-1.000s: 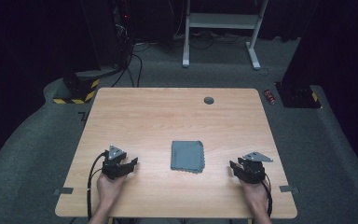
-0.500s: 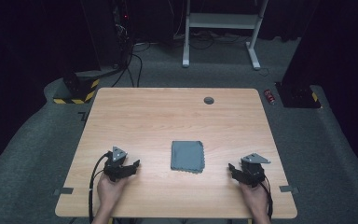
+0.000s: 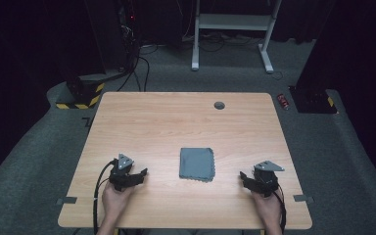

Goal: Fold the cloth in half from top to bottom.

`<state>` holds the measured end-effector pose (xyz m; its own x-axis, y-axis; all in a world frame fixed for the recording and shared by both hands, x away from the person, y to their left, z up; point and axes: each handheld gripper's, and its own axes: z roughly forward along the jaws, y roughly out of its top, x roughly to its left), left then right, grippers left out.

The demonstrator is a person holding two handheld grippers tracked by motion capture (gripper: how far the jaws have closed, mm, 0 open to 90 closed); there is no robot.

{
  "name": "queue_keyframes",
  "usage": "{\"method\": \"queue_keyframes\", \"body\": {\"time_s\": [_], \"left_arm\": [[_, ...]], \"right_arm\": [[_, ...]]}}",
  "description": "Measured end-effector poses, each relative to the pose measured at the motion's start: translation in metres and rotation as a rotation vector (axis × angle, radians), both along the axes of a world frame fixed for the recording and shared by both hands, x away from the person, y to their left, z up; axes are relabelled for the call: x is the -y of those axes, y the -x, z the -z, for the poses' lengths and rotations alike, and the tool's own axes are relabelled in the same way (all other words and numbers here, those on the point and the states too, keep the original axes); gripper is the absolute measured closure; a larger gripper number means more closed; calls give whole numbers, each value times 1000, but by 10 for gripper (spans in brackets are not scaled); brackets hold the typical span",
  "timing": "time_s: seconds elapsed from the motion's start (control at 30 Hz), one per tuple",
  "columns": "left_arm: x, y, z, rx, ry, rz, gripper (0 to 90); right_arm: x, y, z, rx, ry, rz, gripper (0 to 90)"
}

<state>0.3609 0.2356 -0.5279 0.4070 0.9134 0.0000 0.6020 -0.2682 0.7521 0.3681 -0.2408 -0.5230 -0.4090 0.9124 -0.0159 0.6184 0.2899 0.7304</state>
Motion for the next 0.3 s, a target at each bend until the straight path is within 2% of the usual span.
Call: {"method": "queue_keyframes", "body": {"time_s": [0.3], "left_arm": [[0,0,0,0,2,-1,309]], "right_arm": [[0,0,0,-3,-2,0,352]]}}
